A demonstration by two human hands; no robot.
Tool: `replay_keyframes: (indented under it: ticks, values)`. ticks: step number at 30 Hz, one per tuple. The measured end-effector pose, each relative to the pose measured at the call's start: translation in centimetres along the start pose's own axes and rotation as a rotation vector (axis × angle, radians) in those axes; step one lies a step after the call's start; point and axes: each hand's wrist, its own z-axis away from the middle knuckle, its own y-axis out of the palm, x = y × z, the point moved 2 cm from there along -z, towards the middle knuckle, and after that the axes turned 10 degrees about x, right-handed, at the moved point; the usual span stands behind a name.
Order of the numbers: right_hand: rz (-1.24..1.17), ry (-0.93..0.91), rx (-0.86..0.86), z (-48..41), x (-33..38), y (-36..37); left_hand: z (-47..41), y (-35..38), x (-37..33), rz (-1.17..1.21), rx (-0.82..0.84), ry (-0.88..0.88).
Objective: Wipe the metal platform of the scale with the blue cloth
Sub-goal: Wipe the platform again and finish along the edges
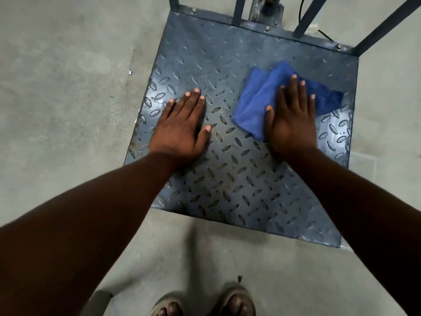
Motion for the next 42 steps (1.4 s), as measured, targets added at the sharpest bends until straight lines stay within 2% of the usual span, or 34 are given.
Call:
replay_keyframes:
  ticks: [3, 7, 9, 11, 14, 16, 22, 28, 35, 37, 40, 42]
  values:
    - [-0.062, -0.028, 0.028, 1.0, 0.7, -0.4, 0.0, 0.0, 0.0, 0.012, -0.007, -0.007]
    - [-0.081, -0.430, 0.108, 4.6, 7.6, 1.3, -0.2, 0.3, 0.3, 0.026, -0.016, -0.019]
    - [-0.081, -0.517, 0.101, 4.8, 8.2, 1.8, -0.2, 0.3, 0.2, 0.043, -0.015, -0.019]
    - [-0.044, -0.422, 0.054, 3.0, 6.1, 1.8, -0.1, 0.1, 0.1, 0.061, -0.031, -0.016]
    - [-0.077, -0.142, 0.005, 0.1, 1.7, 1.3, 0.0, 0.1, -0.1, 0.057, -0.064, -0.013]
    - [-0.084, -0.065, 0.006, -0.5, 0.9, 1.3, 0.0, 0.1, 0.0, 0.059, -0.060, -0.010]
    - [-0.050, -0.007, -0.046, -0.1, 2.1, 1.6, 0.0, 0.3, 0.7, 0.026, 0.031, 0.019]
    - [-0.037, 0.015, -0.005, -0.3, 2.4, 1.4, 3.9, 0.6, 4.4, -0.009, 0.051, 0.152]
    - [-0.065, 0.102, 0.029, -0.1, 5.9, 1.5, 6.6, 1.0, 5.8, 0.040, 0.012, -0.048]
    - [-0.038, 0.022, 0.039, 0.2, 10.3, 1.4, 6.7, 0.9, 6.1, 0.065, -0.014, -0.097]
    - [0.046, -0.280, 0.091, 0.7, 18.5, 2.5, 7.0, 1.4, 6.4, 0.132, -0.118, -0.086]
    - [0.048, -0.438, 0.138, -0.8, 20.5, 2.3, 6.9, 1.4, 6.5, 0.192, -0.159, -0.094]
